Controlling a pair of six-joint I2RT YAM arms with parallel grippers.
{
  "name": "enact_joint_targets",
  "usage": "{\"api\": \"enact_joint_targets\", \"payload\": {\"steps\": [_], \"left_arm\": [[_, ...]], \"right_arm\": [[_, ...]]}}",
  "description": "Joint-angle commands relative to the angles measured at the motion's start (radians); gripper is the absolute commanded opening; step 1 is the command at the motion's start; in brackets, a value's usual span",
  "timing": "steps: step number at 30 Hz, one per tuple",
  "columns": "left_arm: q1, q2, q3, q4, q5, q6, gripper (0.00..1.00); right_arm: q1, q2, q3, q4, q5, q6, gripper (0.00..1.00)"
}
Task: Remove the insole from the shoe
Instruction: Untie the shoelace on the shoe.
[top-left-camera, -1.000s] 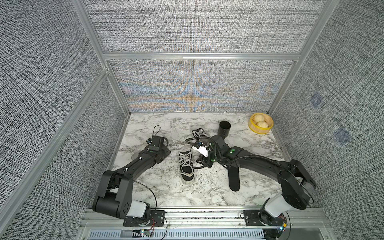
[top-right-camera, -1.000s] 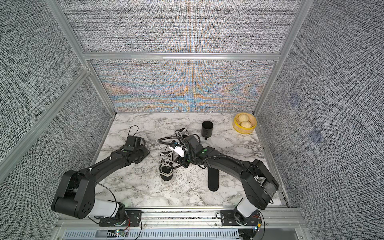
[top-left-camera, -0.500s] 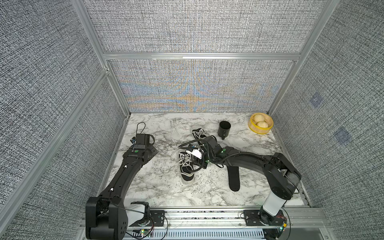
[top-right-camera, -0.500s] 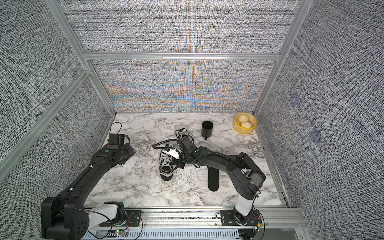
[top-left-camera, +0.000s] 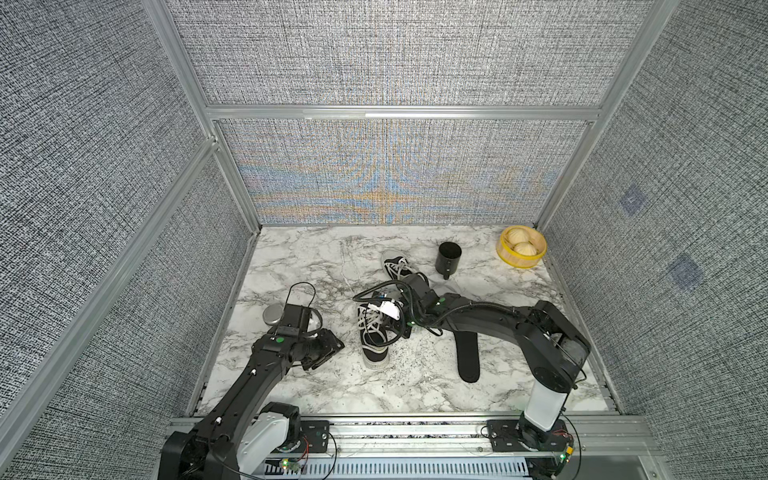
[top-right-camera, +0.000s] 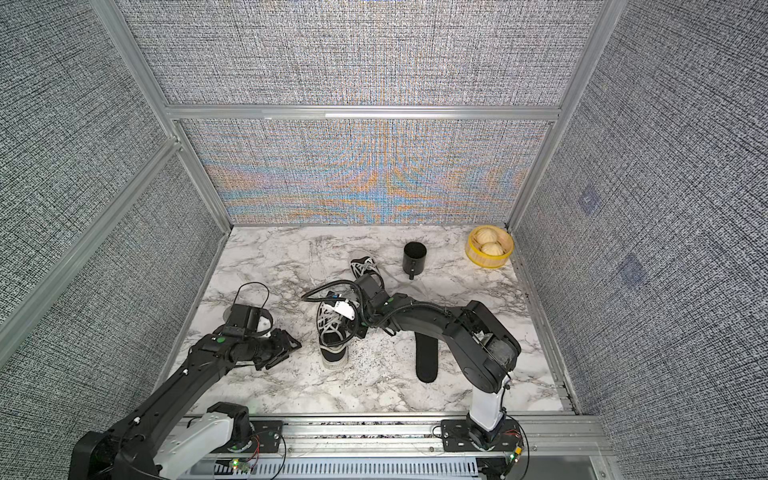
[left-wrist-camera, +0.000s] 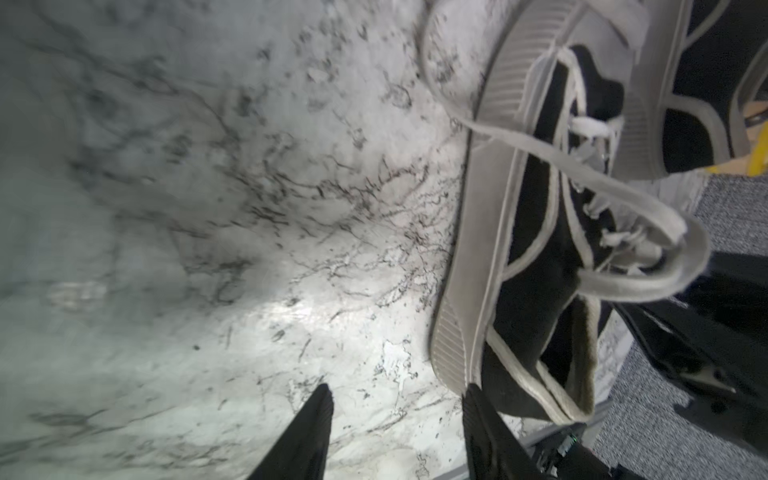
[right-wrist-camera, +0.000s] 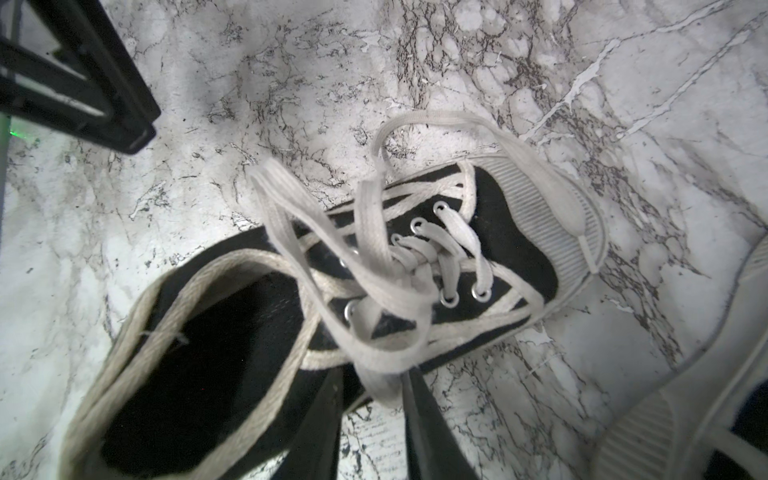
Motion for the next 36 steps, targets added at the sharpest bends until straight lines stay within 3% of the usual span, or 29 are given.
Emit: {"api": "enact_joint_targets", "payload": {"steps": [1,7,13,21,25,36], "left_arm": [[-0.025,0.011,-0.018,0.127,0.115,-0.003,0.54],[-0.083,0.103,0.000,0.249,0.137,-0.032,0.54],[-0.131,0.227,0.016,0.394,0.118,-0.094,0.53],[-0.140,0.322,0.075,0.334,0.046,-0.039,0.33],[-0.142,0.347,0.087,0.296,0.008,-0.015,0.28],[-0.141,0.371,0.092,0.277,-0.008,0.005,0.26]], "right_arm": [[0.000,0.012,0.016,0.028,0.000,-0.026,0.19],[0.000,-0.018,0.020,0.011,-0.003,-0.017,0.00],[0.007,-0.088,0.003,-0.006,0.011,0.017,0.00],[0.010,-0.223,0.027,-0.064,0.035,0.055,0.00],[0.010,-0.279,0.070,-0.104,0.060,0.059,0.00],[0.010,-0.318,0.241,-0.132,0.115,0.071,0.00]]}}
